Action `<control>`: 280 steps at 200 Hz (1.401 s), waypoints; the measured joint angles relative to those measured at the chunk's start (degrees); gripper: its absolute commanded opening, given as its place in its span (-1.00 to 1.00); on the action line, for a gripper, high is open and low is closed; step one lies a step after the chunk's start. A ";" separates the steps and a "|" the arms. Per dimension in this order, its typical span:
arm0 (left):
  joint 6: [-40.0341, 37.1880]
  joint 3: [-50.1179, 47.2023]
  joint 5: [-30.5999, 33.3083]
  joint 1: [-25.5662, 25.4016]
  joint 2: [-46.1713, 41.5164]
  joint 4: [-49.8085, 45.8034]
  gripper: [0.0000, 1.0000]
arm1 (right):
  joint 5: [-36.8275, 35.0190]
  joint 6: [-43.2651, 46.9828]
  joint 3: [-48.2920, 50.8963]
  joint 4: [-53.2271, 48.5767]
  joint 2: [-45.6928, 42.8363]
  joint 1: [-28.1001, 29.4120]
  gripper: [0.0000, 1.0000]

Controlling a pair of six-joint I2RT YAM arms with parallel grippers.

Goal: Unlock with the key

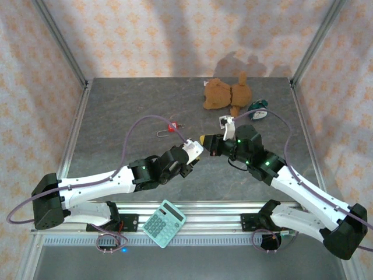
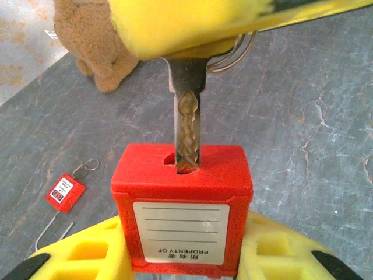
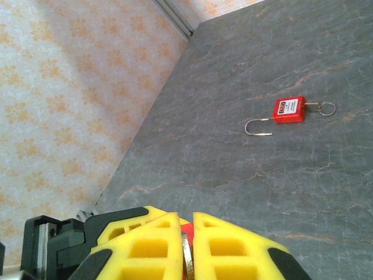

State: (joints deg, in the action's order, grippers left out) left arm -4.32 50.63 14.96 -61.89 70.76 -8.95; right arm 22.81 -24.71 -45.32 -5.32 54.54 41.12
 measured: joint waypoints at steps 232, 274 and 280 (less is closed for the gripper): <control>1.88 0.00 -0.57 0.00 0.00 -1.49 -0.35 | -2.71 2.23 0.35 0.22 1.03 0.87 -0.85; 1.90 0.00 -0.63 0.00 0.39 -1.49 -0.35 | -3.37 2.25 0.31 -0.20 1.01 1.11 -0.85; 1.90 0.00 -0.74 0.00 0.52 -1.49 -0.35 | -3.50 2.25 0.31 -0.35 1.01 1.11 -0.85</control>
State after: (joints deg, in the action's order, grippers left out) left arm -2.42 50.63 14.22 -61.89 71.29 -10.44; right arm 19.31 -22.46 -45.01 -5.67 55.55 42.24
